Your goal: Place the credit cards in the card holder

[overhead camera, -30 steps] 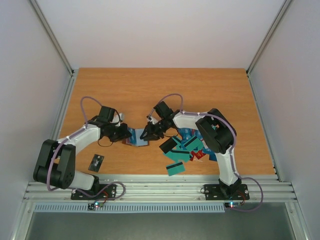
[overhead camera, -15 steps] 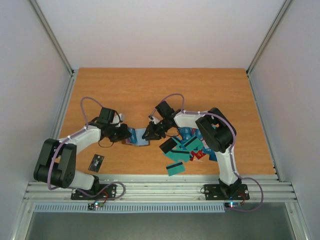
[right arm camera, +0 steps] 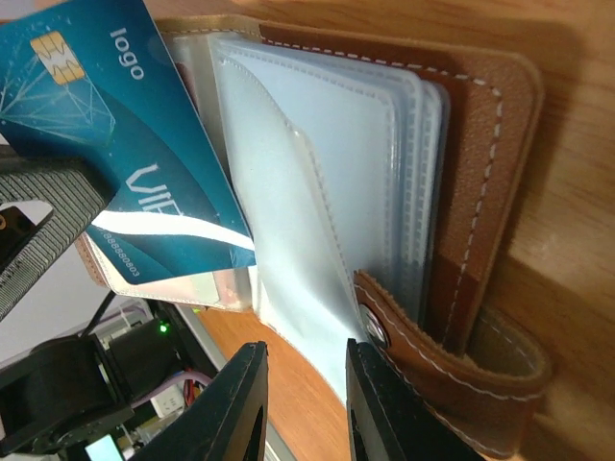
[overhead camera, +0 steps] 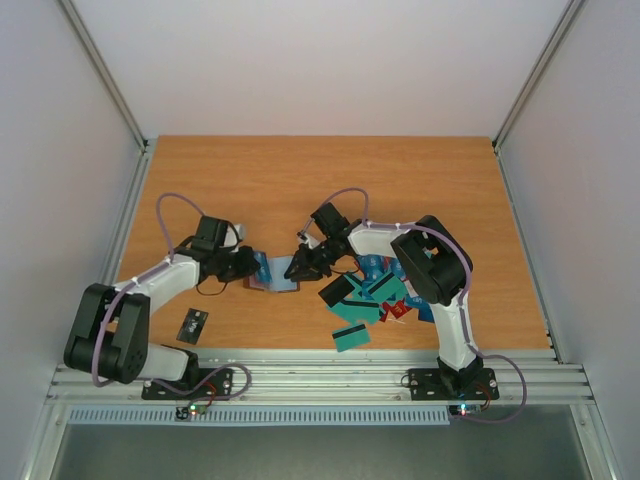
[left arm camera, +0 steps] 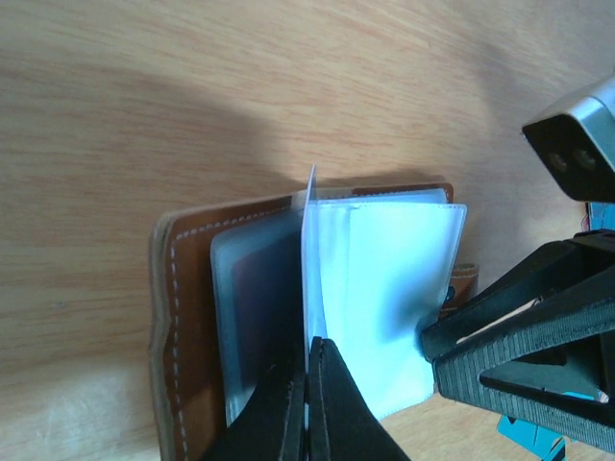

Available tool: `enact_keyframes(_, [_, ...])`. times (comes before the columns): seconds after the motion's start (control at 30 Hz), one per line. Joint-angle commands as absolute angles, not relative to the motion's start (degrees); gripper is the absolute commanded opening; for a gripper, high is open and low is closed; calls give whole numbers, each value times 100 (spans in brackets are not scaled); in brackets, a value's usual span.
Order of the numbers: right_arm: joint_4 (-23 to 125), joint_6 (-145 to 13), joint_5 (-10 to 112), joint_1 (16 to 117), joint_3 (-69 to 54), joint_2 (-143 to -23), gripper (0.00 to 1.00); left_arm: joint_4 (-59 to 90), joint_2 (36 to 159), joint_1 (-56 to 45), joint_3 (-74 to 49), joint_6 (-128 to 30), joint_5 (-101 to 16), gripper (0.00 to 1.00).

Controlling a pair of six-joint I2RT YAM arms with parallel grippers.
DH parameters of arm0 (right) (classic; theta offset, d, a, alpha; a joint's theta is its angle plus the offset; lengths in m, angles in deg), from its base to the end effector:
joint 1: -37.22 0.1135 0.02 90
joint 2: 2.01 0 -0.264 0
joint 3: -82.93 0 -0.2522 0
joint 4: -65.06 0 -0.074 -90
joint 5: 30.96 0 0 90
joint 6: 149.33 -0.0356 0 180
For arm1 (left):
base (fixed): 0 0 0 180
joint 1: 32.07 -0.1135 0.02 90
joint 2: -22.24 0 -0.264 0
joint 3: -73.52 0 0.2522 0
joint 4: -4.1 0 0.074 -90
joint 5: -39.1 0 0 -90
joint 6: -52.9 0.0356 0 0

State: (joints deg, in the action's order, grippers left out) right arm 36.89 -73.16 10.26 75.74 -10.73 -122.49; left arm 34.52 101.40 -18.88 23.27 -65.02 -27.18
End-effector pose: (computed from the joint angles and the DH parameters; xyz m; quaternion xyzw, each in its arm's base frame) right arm 0.3025 0.2750 0.1132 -0.2856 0.8427 0.4560 0.0187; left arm 0.2357 -0.0700 0.1592 -0.0671 0.9430 -0.2765 0.1727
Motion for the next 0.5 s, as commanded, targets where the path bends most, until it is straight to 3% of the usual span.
enact_keyframes(0.0, [3698, -7260, 1026, 7540, -1168, -12365, 25, 2931, 10371, -1916, 2440, -6495, -2760, 0])
enact_keyframes(0.47, [3726, -7274, 1017, 7545, -1136, -12391, 24, 2781, 10364, -1916, 2657, -6623, -2275, 0])
